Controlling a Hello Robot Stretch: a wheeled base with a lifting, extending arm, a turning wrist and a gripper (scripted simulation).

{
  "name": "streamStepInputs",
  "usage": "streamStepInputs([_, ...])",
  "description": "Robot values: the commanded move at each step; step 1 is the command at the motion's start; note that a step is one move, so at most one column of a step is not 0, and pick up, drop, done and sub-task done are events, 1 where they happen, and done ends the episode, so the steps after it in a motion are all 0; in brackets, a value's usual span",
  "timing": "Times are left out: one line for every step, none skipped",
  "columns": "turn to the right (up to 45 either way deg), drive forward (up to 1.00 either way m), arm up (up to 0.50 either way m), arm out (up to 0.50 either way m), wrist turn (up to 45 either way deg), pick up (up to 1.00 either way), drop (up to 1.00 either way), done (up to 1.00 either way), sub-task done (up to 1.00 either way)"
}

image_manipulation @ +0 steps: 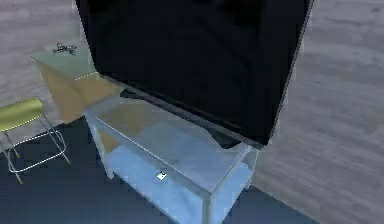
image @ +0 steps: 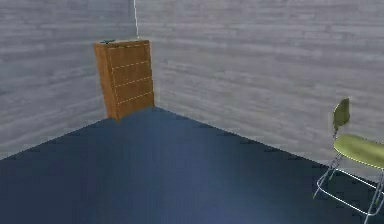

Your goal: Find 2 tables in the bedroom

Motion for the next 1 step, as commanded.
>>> streamStepInputs([33.0,0.00,0.00,0.00,0.0,0.00,0.00,0.00,0.00])
